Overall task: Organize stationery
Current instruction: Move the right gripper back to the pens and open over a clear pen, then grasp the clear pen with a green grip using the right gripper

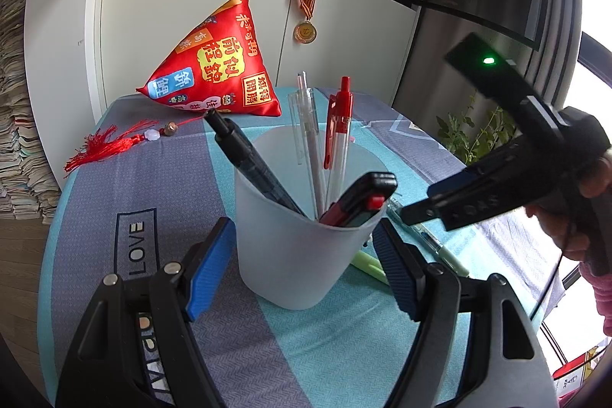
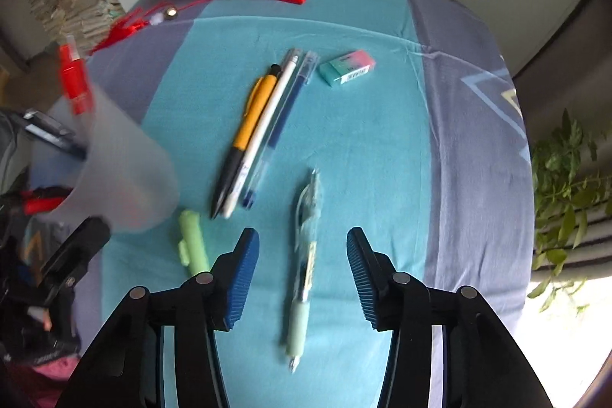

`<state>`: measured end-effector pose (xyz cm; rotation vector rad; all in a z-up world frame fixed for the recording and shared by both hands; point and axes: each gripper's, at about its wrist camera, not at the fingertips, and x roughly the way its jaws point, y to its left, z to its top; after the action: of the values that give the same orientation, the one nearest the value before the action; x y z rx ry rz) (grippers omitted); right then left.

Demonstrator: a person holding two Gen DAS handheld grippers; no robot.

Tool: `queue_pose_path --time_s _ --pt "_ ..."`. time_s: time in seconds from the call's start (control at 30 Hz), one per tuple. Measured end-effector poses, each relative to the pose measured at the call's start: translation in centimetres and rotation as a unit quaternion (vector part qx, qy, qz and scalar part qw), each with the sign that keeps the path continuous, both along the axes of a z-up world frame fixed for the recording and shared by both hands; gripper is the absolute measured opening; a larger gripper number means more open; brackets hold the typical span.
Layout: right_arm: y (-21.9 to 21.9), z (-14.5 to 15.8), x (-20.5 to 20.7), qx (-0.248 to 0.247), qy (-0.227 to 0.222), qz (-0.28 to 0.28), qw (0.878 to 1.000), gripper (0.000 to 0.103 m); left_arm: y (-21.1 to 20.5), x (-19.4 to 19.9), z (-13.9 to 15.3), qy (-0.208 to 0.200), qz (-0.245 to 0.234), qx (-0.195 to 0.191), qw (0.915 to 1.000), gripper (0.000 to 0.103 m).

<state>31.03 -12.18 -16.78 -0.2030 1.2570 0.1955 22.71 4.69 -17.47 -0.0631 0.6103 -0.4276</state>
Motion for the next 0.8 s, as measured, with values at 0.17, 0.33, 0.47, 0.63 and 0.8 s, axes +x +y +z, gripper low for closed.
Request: queue_pose_path --time_s 0.17,0.33,0.47,0.63,0.8 --pt "0.1 -1.5 1.8 -0.008 0.021 -0.004 1.0 0.048 0.0 0.0 0.0 0.0 0.0 0.0 1.0 0.074" --pt "-0.6 -2.5 3.0 0.004 0.034 -0.024 0.999 0.037 0.0 0.0 0.0 0.0 -0.001 0.0 1.0 0.075" --pt "-0.9 -2.6 3.5 0.017 0.031 -0.029 0.999 0.022 0.0 0.0 -0.1 0.0 0.0 0.0 1.0 0.075" --pt "-0.4 -1.6 3.6 0.021 0.011 -0.033 0.999 0.017 0.0 0.0 0.0 0.0 -0.001 0.0 1.0 0.075" --pt "-0.9 2.8 0.6 0.044 -0.048 -0.03 0.997 0.017 0.0 0.0 0.0 -0.001 -0.001 0.0 1.0 0.075"
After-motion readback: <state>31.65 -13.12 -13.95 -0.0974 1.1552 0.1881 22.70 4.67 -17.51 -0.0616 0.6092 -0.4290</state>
